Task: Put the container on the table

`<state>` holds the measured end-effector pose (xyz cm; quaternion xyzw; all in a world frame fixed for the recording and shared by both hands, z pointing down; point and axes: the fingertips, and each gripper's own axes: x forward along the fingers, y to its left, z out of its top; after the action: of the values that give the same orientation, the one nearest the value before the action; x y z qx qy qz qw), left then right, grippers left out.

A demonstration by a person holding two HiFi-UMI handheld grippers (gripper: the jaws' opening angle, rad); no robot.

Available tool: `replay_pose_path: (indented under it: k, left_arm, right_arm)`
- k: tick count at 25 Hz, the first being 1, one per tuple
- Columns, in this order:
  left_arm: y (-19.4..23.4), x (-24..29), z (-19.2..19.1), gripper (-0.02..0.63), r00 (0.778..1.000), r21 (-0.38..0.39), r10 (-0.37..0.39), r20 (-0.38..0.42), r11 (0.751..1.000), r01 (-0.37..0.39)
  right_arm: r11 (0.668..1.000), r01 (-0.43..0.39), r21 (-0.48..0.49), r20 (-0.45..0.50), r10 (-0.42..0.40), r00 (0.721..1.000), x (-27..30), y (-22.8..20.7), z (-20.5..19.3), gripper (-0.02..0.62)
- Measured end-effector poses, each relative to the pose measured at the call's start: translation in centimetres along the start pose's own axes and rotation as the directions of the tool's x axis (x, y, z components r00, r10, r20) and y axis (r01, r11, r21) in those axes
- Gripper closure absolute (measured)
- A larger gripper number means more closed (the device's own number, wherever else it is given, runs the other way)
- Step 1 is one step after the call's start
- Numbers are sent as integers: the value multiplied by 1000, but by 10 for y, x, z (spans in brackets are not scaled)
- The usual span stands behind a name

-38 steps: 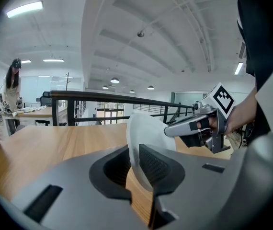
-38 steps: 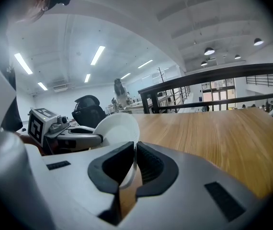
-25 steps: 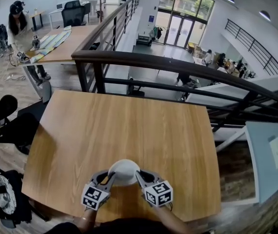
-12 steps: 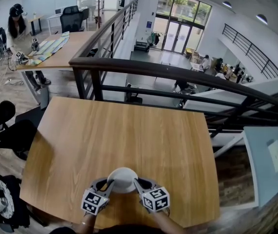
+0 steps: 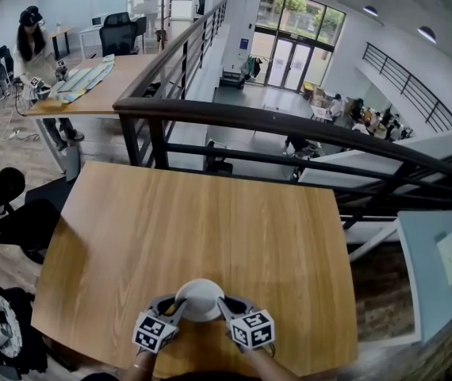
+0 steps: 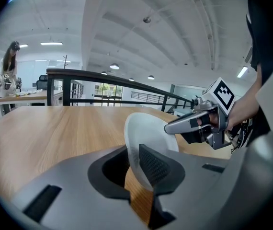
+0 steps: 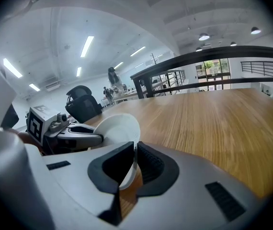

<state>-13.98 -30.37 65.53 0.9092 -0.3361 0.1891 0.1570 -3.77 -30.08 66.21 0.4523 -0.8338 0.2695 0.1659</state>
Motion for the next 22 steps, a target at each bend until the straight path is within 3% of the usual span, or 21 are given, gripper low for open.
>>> replay_pose_path:
  k: [22]
  left_arm:
    - [5, 10, -6, 551, 1000, 3, -8, -20, 1000, 8]
  right_arm:
    - [1000, -16, 23, -13, 16, 1000, 14, -10, -5, 572]
